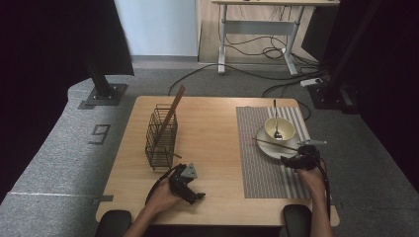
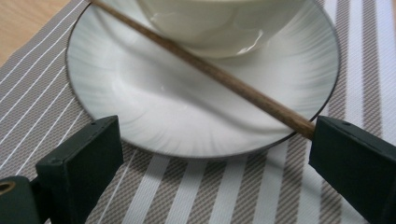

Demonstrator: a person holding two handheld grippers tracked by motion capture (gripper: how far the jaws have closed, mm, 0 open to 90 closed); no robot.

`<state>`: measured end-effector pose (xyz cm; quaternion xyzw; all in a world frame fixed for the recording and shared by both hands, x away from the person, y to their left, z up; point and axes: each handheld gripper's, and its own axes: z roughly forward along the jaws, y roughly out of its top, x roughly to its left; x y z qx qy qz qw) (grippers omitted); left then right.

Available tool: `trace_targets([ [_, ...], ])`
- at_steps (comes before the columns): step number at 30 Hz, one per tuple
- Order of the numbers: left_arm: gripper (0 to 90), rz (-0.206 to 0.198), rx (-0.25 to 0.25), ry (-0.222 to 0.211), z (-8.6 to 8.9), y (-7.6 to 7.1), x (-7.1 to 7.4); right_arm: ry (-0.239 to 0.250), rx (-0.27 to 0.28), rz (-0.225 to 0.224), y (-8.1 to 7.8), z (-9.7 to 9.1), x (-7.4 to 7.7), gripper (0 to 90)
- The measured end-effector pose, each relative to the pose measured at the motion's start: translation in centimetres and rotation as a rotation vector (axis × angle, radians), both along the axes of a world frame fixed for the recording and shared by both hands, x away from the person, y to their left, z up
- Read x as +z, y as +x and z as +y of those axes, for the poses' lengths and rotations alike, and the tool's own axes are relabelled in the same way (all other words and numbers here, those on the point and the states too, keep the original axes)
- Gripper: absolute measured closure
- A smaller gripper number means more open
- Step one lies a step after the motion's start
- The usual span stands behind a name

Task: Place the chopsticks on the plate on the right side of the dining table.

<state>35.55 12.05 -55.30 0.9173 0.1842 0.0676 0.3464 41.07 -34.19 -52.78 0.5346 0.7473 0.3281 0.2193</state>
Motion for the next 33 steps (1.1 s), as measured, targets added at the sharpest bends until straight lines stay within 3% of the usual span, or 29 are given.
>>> trace_targets([
  [7,0.0,0.000,0.001,0.000,0.0,0.0,0.0,-0.007,-0.026,-0.025,1.1,0.4,0.2,2.2],
  [21,0.0,0.000,0.002,0.000,0.0,0.0,0.0,-0.099,-0.063,-0.038,1.6,0.9,-0.6,0.0],
  [30,0.0,0.001,0.001,0.001,0.0,0.0,0.0,-0.112,-0.146,-0.068,0.8,-1.3,-0.4,0.0],
  [33,0.0,0.001,0.002,0.001,0.0,0.0,0.0,-0.082,-0.169,-0.073,0.7,-2.2,-0.7,0.0],
])
